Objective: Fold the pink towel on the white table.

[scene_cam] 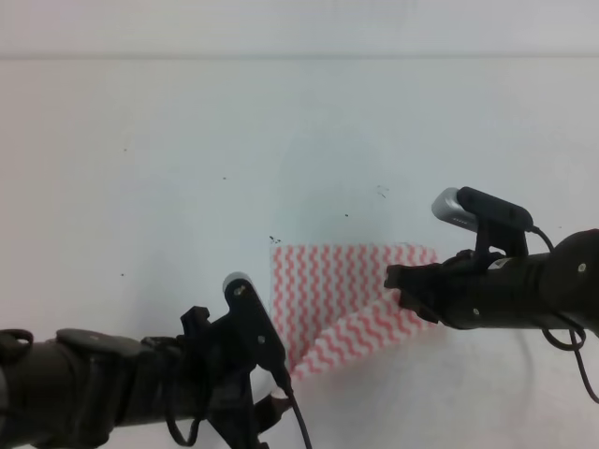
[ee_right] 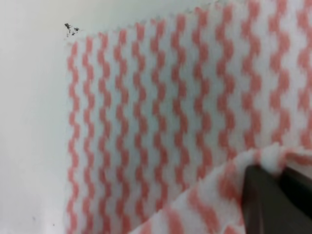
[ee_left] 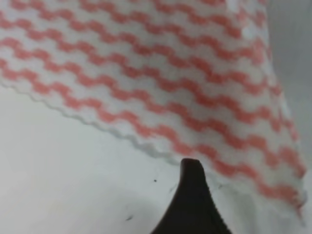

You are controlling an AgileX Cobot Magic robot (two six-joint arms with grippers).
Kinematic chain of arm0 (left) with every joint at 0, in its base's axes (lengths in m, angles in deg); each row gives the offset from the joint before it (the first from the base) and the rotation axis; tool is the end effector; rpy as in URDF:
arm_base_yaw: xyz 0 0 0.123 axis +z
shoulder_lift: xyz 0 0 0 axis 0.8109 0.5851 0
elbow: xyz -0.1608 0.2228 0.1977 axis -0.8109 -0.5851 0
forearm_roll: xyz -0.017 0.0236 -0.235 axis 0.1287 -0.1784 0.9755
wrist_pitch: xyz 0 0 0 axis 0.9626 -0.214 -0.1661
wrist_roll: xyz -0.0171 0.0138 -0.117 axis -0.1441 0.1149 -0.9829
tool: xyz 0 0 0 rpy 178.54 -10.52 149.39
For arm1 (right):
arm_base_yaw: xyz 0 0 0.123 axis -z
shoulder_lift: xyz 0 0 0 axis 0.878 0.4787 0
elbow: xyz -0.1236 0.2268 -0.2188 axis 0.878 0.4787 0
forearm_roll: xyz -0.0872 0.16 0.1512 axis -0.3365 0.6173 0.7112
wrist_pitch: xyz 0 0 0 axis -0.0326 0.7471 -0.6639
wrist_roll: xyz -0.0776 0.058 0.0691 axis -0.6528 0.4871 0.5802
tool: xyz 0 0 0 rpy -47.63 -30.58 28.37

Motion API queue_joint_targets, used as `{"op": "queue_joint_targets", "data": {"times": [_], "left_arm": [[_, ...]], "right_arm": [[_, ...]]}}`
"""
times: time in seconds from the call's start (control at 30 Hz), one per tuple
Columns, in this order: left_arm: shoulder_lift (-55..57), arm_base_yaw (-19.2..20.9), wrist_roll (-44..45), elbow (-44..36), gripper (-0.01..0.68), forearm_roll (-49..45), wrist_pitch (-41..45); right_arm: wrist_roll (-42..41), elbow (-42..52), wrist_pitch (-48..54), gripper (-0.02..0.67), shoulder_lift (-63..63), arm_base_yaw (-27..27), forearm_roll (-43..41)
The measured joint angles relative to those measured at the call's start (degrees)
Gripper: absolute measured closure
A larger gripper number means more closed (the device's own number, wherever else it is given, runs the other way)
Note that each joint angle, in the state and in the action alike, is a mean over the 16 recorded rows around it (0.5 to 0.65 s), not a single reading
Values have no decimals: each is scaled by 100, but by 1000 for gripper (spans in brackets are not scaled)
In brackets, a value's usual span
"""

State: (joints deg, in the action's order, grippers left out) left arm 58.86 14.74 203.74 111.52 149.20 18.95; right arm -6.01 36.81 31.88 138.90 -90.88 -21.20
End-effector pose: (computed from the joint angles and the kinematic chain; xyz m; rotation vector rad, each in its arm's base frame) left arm 0.1922 -0.1981 0.2102 1.4800 1.8818 -0.3810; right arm 0.2723 0.1736 0.2329 0.1587 2.5246 0.6998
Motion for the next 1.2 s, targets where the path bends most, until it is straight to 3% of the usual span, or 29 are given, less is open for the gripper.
{"op": "queue_joint_targets", "data": {"times": [0.53, 0.73, 1.07, 1.2], "left_arm": [[543, -1, 97, 57, 205, -143, 29], [615, -1, 96, 59, 301, -86, -169], [596, 0, 79, 38, 545, 29, -463], [490, 0, 73, 39, 609, 0, -455]], "right_arm": [[2, -2, 5, 665, 30, 1, 2], [3, -4, 6, 665, 55, 1, -3], [-4, -4, 9, 665, 43, 1, -43], [-7, -4, 10, 665, 43, 1, -59]]}}
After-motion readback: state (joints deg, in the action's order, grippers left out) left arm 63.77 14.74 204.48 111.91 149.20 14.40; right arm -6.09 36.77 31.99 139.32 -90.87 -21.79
